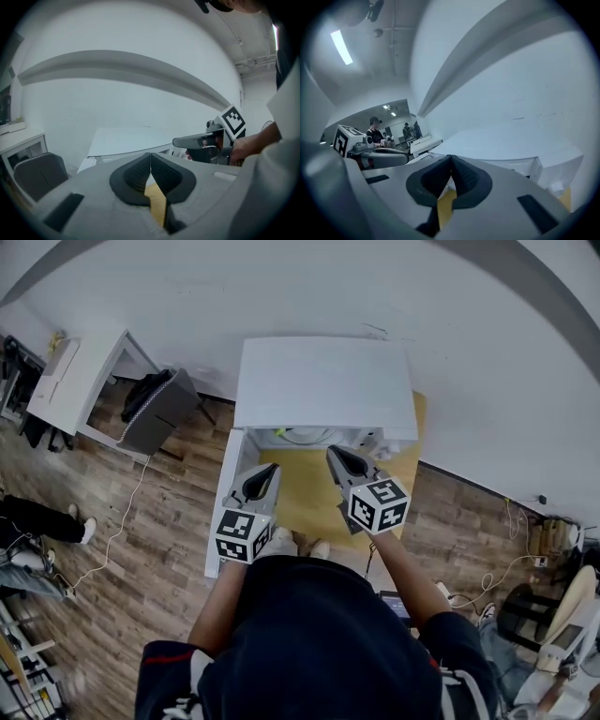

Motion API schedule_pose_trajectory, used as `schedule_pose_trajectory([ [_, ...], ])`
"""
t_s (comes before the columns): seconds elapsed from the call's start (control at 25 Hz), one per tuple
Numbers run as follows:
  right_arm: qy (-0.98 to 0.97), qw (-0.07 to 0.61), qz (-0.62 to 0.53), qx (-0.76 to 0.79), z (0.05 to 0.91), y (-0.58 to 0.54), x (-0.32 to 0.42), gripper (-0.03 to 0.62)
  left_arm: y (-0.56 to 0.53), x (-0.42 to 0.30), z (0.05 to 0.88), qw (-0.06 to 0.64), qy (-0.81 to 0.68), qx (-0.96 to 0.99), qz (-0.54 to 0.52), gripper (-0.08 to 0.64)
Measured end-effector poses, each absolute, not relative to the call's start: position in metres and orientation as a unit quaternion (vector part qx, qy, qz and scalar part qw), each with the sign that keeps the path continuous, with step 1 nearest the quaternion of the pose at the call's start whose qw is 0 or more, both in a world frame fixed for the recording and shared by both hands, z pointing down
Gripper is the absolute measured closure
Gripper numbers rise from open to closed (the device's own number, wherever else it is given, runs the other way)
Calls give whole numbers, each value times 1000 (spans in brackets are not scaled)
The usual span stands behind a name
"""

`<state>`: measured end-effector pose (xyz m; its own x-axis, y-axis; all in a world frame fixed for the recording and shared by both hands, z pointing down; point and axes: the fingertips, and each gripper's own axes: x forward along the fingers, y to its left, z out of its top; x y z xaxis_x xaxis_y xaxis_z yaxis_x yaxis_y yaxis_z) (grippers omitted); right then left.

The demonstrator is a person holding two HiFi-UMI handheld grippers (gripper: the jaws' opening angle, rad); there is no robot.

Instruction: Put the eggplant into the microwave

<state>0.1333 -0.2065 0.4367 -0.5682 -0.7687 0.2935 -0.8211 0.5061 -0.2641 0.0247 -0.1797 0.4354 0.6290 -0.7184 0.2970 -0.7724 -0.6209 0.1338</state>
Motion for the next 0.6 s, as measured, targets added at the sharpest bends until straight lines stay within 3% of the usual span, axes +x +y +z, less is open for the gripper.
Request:
schedule_pose_trajectory([
  [0.6, -869, 22, 107, 482, 362, -193, 148, 580, -183, 24, 389, 78, -434, 894, 78, 543],
])
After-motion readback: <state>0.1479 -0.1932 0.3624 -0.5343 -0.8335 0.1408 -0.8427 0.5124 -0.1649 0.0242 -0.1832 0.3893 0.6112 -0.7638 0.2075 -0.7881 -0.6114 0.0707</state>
